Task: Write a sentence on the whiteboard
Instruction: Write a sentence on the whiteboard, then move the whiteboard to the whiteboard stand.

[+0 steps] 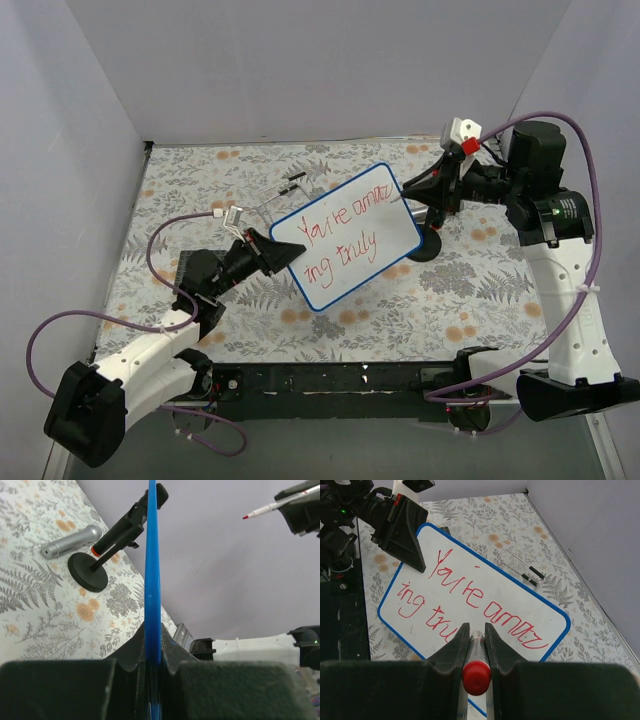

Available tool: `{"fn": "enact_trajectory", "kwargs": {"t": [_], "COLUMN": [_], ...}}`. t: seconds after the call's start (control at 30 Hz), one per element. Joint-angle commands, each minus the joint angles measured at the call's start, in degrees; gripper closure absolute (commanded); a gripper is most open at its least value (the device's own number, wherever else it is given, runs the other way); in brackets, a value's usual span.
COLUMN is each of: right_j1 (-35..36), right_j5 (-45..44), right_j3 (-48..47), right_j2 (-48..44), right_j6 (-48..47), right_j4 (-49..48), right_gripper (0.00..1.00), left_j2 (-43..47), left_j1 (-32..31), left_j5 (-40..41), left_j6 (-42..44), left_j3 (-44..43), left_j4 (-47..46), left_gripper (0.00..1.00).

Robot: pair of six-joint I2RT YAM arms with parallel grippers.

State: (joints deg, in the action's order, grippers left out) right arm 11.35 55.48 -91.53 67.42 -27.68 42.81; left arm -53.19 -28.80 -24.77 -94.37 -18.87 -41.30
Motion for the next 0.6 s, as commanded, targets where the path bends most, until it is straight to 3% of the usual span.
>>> {"fn": "enact_trajectory", "kwargs": {"t": [0.0,0.23,0.57], "right_j1": [-2.4,-5.0,-7.7], "right_j5": [5.6,9.0,13.9], "right_j3": [1.9,3.5,6.5], "right_j2": [-2.9,-4.8,-6.9], "right_j6": [2.7,4.5,7.9], "right_j4": [-3.1,-4.6,-7.4], "right_gripper": [0.99,0.99,0.99], "left_j2": [4.7,5.6,5.5], "left_j1": [0.6,0.7,0.8], "left_j5": [-7.1,-9.0,-7.6], "left_j6": [14.6,24.3,27.7], "left_j3": [-7.9,-12.9,-17.3], "left_j4": [6.1,16.1,21.7], "left_gripper": [1.00,1.00,1.00]}}
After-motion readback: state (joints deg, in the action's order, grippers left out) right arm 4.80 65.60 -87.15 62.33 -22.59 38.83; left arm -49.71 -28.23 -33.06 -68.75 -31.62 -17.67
